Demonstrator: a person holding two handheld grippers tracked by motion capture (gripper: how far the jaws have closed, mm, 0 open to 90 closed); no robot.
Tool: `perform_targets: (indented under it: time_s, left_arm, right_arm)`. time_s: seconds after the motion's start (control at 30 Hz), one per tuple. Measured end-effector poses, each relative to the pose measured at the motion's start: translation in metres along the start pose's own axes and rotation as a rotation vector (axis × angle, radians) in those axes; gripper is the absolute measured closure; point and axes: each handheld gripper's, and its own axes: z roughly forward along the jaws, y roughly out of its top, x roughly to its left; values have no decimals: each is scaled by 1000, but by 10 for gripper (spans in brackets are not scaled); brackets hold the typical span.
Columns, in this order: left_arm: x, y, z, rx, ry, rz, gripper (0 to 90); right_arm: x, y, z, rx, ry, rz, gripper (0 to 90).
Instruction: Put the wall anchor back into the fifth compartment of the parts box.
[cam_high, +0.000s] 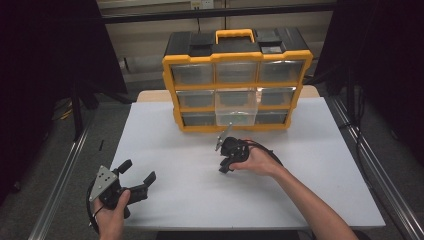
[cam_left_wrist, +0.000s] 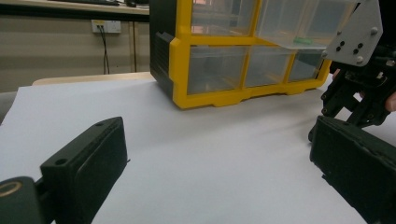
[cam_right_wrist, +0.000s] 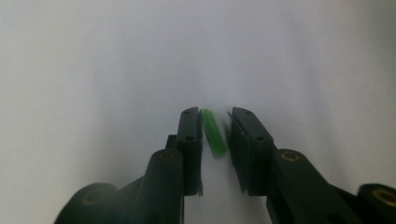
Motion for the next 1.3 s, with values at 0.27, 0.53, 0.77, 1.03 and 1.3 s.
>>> perform_targets:
  time_s: [0.27, 0.53, 0.77, 1.03, 1.3]
  left_arm:
    - [0, 0, 0, 8, 3, 7, 41]
    - [-1, 0, 2, -11, 2, -12, 40]
    - [-1, 0, 1, -6, 4, -4, 40]
    - [-1, 0, 0, 1, -9, 11, 40]
    - [-2, 0, 1, -20, 4, -14, 40]
  right_arm:
    - [1, 1, 1, 11, -9, 8, 846]
    - [3, -3, -5, -31, -25, 35, 847]
    - [7, -8, -23, -166, -16, 22, 848]
    - [11, -15, -46, -269, -24, 19, 848]
    - [16, -18, -70, -363, -27, 11, 848]
